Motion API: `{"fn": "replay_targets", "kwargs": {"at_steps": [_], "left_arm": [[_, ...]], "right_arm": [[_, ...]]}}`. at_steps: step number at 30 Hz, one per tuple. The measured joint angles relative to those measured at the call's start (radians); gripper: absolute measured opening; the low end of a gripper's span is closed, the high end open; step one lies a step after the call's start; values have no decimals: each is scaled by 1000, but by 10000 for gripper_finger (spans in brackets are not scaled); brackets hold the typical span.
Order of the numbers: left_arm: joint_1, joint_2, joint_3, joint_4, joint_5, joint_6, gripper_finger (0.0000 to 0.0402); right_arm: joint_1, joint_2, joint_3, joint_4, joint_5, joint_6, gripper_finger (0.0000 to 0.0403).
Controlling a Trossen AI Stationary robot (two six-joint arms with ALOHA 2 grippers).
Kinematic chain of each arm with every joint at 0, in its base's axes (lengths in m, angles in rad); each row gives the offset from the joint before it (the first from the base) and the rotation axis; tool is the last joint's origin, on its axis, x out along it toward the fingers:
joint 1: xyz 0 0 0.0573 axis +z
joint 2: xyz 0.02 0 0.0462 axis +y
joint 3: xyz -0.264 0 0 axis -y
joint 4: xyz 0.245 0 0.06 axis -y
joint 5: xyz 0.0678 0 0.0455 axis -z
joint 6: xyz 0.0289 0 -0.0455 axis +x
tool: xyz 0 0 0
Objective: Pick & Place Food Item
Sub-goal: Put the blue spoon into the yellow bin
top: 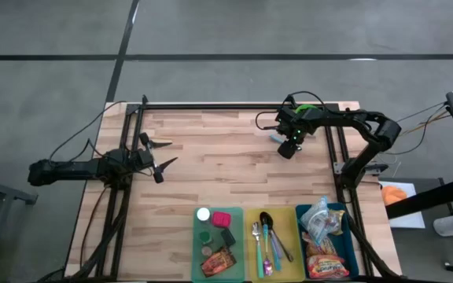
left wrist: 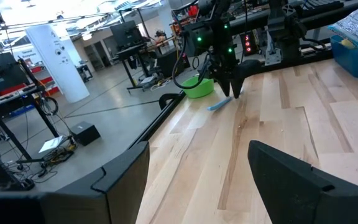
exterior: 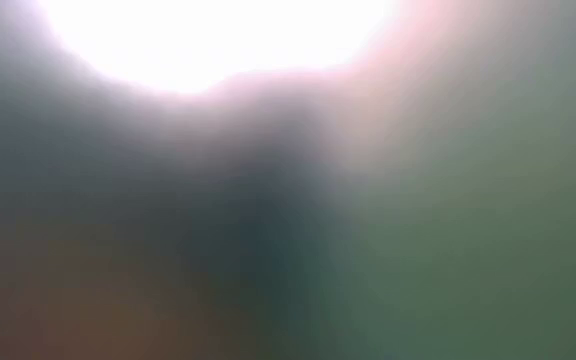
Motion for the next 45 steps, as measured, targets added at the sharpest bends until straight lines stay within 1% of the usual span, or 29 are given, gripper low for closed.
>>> {"fn": "replay_targets", "kwargs": {"at_steps": [2,4,13,16,20,35,42,45], "left_arm": [[0,0,0,0,0,0,275],[0,0,0,0,0,0,275],[0,0,0,0,0,-1,275],[0,0,0,0,0,-1,275],[0,0,0,0,0,-2,275],[0,0,0,0,0,-2,275],[0,0,0,0,0,-1,275],[0,0,0,0,0,-1,275]], "right_arm": [[0,0,0,0,0,0,178],[0,0,0,0,-1,0,164],[3,1,-1,0,-11,1,62],[2,1,-1,0,-11,0,37],[2,1,-2,0,-15,0,14],[2,-3,-3,0,-16,24,10],[3,-54,-9,-6,-25,29,9],[3,-78,-7,-6,-25,58,9]]}}
